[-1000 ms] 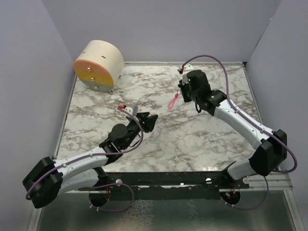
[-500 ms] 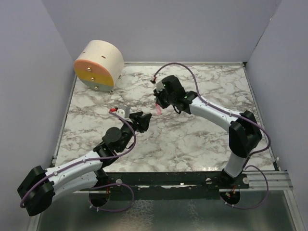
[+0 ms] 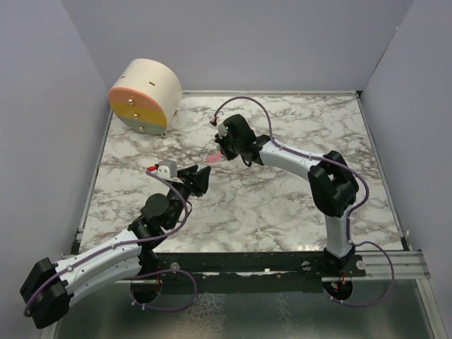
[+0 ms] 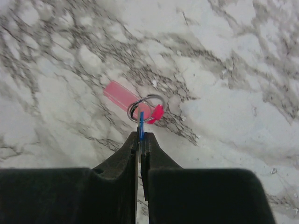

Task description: Put the keys on the keyring

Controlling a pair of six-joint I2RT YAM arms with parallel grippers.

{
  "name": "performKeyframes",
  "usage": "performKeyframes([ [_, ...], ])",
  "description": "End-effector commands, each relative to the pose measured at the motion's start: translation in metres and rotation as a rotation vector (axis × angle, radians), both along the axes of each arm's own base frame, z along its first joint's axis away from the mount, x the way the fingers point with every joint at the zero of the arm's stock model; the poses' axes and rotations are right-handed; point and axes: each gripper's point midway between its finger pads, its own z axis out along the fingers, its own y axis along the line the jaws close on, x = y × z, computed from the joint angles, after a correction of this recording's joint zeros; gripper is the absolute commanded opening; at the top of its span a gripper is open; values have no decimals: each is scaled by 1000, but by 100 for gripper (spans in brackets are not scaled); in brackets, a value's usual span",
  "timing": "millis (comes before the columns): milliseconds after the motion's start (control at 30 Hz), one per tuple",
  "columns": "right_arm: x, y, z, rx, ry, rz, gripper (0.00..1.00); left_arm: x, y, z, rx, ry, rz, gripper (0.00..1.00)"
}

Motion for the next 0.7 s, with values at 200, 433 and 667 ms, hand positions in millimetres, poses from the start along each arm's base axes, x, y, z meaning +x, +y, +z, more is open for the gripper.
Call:
performKeyframes([
  [200,12,-69,-52,-145,57,-202,1,0,10,-4,7,11,39,50],
  [433,14,-96,-61,-227,51,-269,1,0,9,-9,16,22,38,49],
  [667,20,-116,-61,-309,20,-349,3,1,10,-11,20,26,44,49],
])
